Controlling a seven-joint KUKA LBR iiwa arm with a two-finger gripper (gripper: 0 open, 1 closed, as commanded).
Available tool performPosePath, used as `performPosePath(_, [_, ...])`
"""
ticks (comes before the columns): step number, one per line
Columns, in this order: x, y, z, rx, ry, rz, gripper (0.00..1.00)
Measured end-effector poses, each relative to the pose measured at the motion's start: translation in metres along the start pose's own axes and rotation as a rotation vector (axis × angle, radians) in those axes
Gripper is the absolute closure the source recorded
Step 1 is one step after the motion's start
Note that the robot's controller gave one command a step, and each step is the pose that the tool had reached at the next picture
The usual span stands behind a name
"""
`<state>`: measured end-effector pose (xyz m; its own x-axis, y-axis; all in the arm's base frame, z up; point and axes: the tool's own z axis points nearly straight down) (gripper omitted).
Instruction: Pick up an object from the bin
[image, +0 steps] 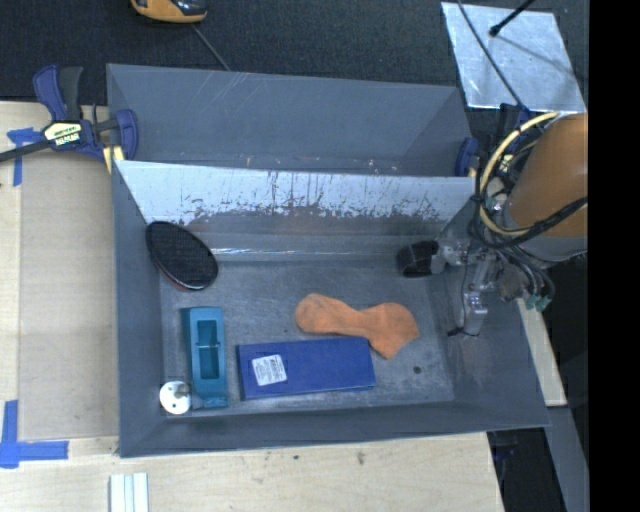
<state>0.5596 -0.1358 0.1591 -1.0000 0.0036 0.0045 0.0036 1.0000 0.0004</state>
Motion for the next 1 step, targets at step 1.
performPosePath(1, [-0.0001,0.0003,-0.0019,0.000,-0.002,-0.001,0.00])
